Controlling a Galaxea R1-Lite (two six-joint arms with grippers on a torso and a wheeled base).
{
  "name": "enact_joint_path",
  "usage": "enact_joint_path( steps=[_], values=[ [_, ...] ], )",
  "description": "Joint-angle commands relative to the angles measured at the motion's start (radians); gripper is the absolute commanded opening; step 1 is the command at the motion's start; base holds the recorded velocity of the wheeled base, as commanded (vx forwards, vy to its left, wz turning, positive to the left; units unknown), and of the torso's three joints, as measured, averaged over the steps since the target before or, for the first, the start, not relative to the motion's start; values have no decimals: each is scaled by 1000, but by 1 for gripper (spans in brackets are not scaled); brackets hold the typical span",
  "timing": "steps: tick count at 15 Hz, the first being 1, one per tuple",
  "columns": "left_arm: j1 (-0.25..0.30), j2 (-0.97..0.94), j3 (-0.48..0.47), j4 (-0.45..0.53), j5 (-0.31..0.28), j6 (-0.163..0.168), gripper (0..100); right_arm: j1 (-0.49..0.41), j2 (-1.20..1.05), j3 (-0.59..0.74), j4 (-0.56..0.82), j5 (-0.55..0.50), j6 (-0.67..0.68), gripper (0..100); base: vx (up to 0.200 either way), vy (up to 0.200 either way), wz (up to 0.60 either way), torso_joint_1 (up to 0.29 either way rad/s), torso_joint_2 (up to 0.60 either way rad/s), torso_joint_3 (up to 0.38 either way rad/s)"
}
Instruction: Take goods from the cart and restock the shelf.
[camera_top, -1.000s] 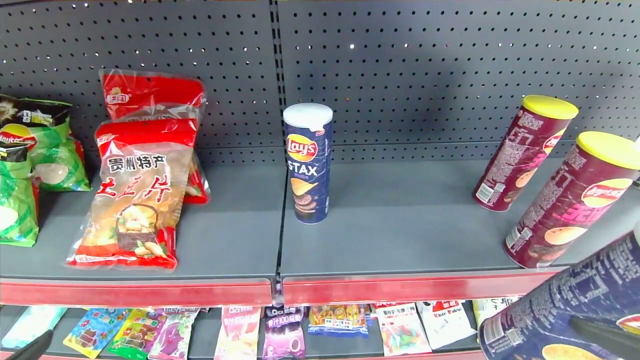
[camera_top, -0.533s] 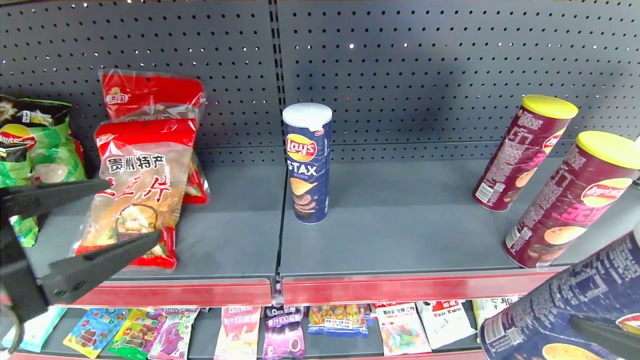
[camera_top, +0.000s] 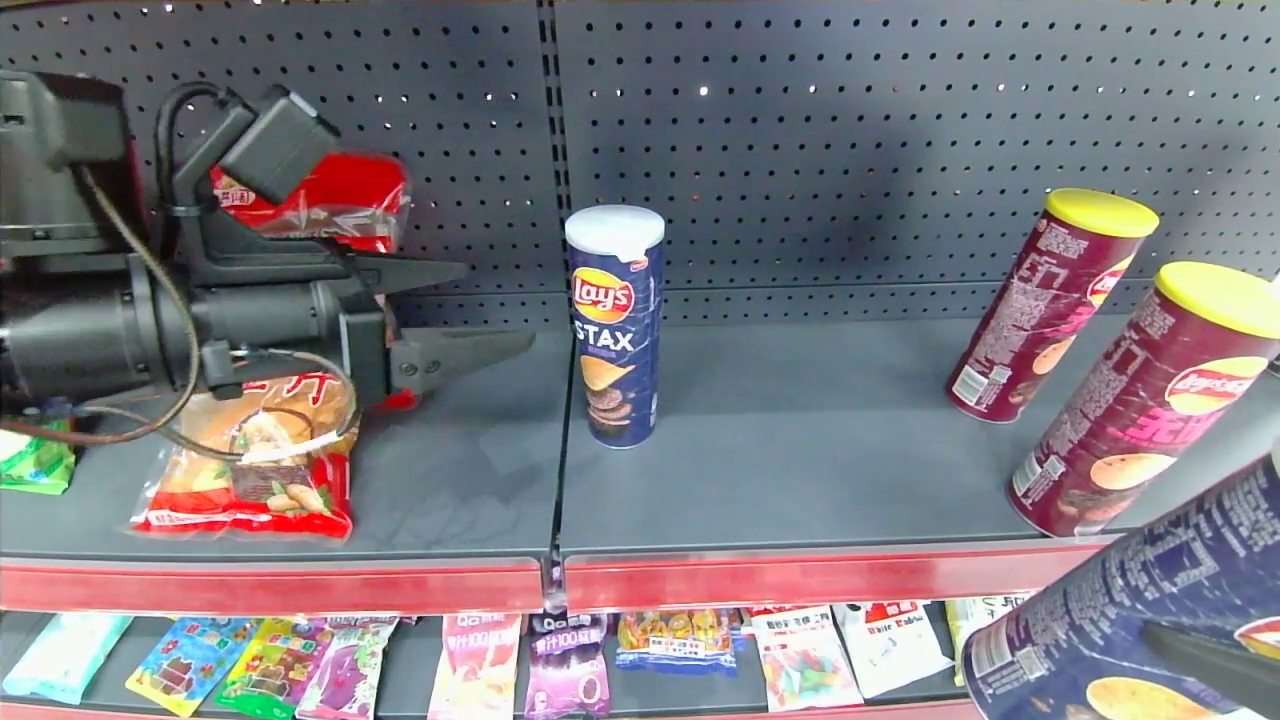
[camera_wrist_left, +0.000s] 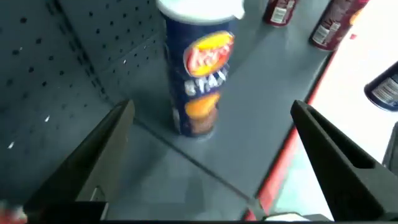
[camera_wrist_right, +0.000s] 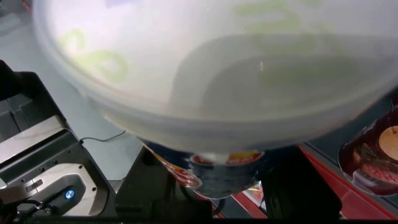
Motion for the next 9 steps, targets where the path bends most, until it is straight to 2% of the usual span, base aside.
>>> enact_joint_path(
  steps=[1,3,8,9],
  values=[
    [16,102,-56,-7,-22,1,100,-6,0,0,0,0,-1,0,0,0,0,0,0,0],
    [31,137,-86,-7,-48,18,100,-12,0,1,0,0,1,0,0,0,0,0,0,0],
    [31,201,-125,-10,-145,23,100,-14,6,-2,0,0,1,0,0,0,0,0,0,0],
    [31,238,-164,-10,-157,38,100,-14,6,-2,0,0,1,0,0,0,0,0,0,0]
  ],
)
